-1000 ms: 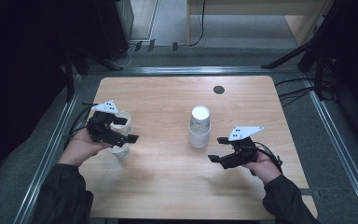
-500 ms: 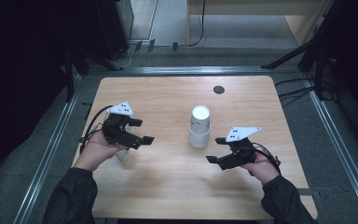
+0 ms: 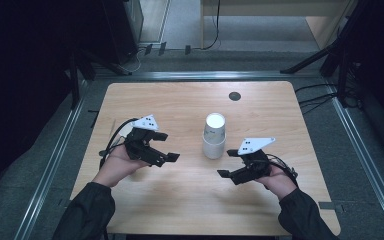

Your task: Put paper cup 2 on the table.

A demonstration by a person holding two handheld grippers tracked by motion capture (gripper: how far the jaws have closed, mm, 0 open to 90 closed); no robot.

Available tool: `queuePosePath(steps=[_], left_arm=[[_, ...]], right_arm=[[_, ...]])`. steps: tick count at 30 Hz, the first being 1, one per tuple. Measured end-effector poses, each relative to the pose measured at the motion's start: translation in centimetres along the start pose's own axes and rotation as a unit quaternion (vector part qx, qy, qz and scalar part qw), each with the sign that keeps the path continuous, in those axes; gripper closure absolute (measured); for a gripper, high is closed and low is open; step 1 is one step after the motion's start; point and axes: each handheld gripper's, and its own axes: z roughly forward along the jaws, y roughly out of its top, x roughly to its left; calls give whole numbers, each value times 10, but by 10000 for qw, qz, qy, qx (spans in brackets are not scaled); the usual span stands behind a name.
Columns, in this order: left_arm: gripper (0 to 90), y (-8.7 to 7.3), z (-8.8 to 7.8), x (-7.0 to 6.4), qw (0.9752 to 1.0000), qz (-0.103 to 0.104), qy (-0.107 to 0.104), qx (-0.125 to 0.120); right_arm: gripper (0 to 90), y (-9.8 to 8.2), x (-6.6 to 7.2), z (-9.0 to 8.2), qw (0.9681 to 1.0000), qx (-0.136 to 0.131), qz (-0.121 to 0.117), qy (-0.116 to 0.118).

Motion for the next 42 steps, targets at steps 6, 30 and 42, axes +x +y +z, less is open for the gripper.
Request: queuePosePath(steps=[6,30,42], left_arm=[[131,3,14,-12,9998,168,-60,93],[133,-3,49,-33,9988,221,-421,148],[135,-10,60,-41,9986,419,-290,175]], right_arm=[[220,0,1,0,10000,-15,-11,9],[220,0,4,2,9999,71,-151,34],[220,0,5,3,9997,102,-224,29]])
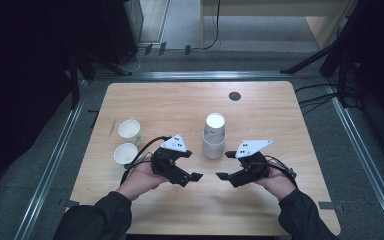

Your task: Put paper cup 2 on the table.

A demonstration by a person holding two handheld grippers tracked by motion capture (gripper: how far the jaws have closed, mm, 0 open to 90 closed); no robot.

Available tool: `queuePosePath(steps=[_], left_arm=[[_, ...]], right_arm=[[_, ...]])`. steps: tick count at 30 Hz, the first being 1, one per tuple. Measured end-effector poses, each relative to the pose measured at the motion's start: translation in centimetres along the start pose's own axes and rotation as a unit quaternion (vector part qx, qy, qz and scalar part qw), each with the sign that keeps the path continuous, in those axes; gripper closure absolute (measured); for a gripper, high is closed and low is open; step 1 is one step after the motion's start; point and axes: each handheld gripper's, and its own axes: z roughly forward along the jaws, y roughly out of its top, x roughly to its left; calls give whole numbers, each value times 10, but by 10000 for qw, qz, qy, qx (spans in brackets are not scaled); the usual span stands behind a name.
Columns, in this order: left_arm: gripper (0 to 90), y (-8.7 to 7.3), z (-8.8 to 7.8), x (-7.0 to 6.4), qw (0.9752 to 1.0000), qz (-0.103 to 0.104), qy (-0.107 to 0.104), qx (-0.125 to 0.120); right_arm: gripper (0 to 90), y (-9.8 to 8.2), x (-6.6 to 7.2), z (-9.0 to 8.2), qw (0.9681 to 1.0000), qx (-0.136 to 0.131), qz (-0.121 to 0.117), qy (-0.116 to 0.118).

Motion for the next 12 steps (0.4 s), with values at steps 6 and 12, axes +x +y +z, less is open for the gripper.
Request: queuePosePath(steps=[6,12], left_arm=[[135,-2,2,0,10000,81,29,31],[135,-3,1,1,9999,116,124,22]], right_arm=[[220,0,0,0,10000,4,-3,5],[220,0,-1,0,10000,3,-16,-8]])
